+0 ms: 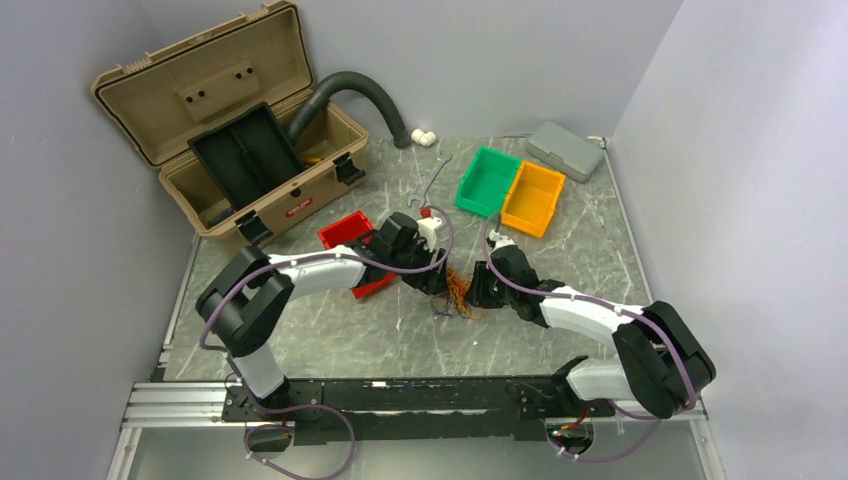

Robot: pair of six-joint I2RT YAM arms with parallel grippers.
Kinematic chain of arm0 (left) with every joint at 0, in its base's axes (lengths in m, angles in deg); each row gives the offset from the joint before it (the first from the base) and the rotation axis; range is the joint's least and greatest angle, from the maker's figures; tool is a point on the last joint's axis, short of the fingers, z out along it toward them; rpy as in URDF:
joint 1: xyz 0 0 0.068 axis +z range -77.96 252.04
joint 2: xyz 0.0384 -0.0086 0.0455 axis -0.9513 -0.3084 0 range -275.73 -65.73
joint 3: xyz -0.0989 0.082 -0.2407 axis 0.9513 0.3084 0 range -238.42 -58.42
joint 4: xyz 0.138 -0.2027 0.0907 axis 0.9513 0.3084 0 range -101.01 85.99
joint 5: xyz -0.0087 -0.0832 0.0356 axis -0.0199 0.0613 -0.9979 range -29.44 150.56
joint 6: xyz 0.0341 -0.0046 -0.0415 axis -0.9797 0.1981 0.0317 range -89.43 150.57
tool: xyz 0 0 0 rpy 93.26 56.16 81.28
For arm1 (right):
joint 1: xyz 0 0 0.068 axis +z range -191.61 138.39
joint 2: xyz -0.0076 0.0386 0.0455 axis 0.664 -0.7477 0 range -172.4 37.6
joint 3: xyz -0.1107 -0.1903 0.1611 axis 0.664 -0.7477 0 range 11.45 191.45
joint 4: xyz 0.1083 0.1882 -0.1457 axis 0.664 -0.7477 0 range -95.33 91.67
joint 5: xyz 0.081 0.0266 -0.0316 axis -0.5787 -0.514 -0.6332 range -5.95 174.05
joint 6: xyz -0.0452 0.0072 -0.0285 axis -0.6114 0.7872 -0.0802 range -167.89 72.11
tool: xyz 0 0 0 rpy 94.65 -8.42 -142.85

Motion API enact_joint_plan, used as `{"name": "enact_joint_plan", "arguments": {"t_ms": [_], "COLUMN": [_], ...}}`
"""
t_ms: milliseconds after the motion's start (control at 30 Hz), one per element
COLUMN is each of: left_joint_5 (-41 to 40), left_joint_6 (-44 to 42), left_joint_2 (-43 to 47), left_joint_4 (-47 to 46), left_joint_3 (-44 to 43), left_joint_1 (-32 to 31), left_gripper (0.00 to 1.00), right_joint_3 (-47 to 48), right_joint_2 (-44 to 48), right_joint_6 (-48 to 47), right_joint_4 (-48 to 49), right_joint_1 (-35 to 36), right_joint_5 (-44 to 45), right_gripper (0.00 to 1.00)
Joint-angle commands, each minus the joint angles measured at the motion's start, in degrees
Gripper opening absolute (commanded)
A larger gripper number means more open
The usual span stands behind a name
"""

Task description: Untangle the cables

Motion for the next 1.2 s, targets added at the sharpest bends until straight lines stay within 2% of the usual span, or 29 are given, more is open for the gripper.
{"name": "enact_joint_plan", "arguments": {"t_ms": [0,133,233,333,367,400,533,633,833,1033,1067,1100,1167], "left_joint_5": [0.1,-0.3,0.1,-0.7,-1.2,-1.8,-4.8,-6.5,-5.5,-3.9,-3.4,-3.0,-1.7], "left_joint_6": [4.0,5.7,5.8,5.9,5.7,5.3,2.0,-0.5,-5.0,-7.4,-7.6,-7.9,-8.5], "left_joint_2": [-4.3,-7.9,-11.6,-13.8,-13.8,-13.3,-9.4,-5.2,0.2,0.8,1.0,1.3,1.7], "left_joint_4": [-2.7,-2.0,-2.3,-2.3,-2.5,-2.4,0.8,2.6,3.6,0.7,-1.1,-2.2,-4.3], "left_joint_3": [-3.8,-6.6,-8.9,-9.6,-9.3,-8.9,-7.2,-4.1,-1.1,0.2,0.9,1.6,2.9], "left_joint_1": [-0.3,-0.3,-0.3,-0.3,-0.3,-0.3,-0.2,-0.1,0.0,-0.1,0.0,-0.1,-0.1], "left_gripper": [0.69,0.65,0.51,0.22,0.08,0.0,0.0,0.0,0.0,0.0,0.0,0.0,0.0], "right_joint_3": [-1.3,-1.3,-1.5,-1.0,-1.0,-0.9,0.1,-0.3,1.2,2.1,2.2,2.4,2.9], "right_joint_2": [0.0,0.7,1.0,1.6,2.3,3.8,10.5,16.7,26.3,26.7,26.1,25.4,23.9], "right_joint_6": [1.6,2.1,2.3,2.6,3.0,3.7,10.5,16.1,17.6,15.8,14.5,11.2,7.7], "right_joint_4": [6.3,6.6,7.4,5.2,3.9,2.1,-9.8,-17.3,-24.1,-26.1,-25.4,-24.2,-22.1], "right_joint_1": [-0.1,-0.1,-0.1,-0.1,-0.1,-0.1,-0.1,-0.3,-0.7,-0.7,-0.7,-0.8,-0.8], "right_joint_5": [-2.9,-3.5,-4.2,-1.2,0.9,3.7,21.2,30.2,32.2,33.2,31.8,29.4,23.9], "right_gripper": [0.28,0.25,0.23,0.03,0.0,0.0,0.0,0.0,0.0,0.0,0.03,0.16,0.52]}}
